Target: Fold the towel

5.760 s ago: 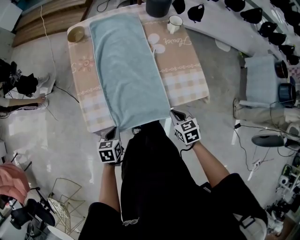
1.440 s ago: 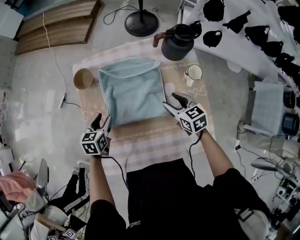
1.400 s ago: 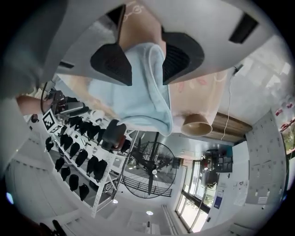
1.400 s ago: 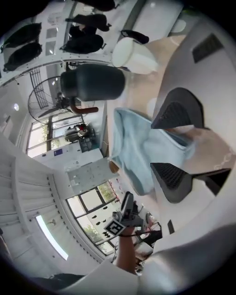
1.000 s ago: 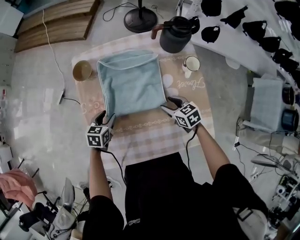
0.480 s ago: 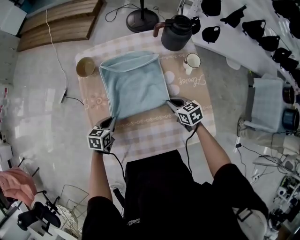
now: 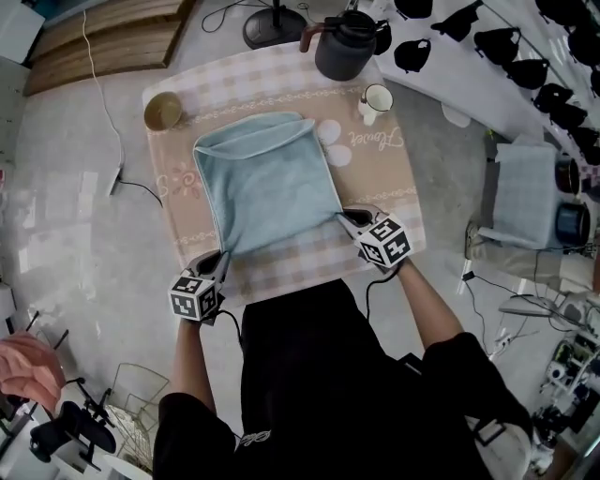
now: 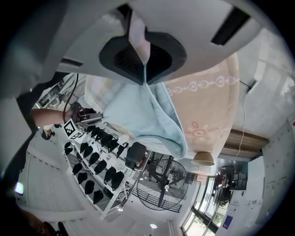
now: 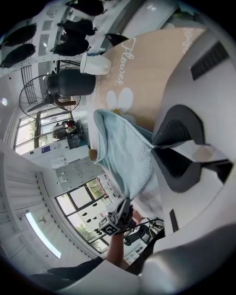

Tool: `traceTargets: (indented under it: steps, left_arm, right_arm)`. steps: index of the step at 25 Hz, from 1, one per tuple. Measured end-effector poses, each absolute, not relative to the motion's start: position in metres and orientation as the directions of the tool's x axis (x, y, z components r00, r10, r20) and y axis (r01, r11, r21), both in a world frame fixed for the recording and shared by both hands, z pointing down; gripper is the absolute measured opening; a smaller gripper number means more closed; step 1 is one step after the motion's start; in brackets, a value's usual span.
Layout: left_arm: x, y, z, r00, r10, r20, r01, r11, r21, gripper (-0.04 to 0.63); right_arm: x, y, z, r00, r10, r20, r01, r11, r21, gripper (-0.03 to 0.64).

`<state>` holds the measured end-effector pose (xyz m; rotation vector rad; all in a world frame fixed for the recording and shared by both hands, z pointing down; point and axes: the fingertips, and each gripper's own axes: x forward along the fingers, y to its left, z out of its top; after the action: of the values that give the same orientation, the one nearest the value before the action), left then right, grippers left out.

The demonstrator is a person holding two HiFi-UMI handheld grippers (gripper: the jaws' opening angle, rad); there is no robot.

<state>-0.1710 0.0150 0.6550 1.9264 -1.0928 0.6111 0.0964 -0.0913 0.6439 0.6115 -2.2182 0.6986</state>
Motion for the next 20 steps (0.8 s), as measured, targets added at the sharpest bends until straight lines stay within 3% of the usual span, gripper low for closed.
traceTargets:
  steps: [16, 20]
  left_arm:
    - [-0.154, 0.100, 0.627, 0.616, -0.343, 0.709, -0.787, -0.239, 0.568, 0.023]
    - [-0.170, 0.065, 0.607, 0.621, -0.388, 0.681, -0.775, -0.180, 0.605, 0.023]
  right_arm:
    - [0.113, 0.000, 0.619, -0.627, -0.102, 0.772, -0.568, 0.738, -0.364, 0.023]
    - [0.105, -0.035, 0.596, -0.637, -0.128, 0.760, -0.568, 0.744, -0.351, 0.023]
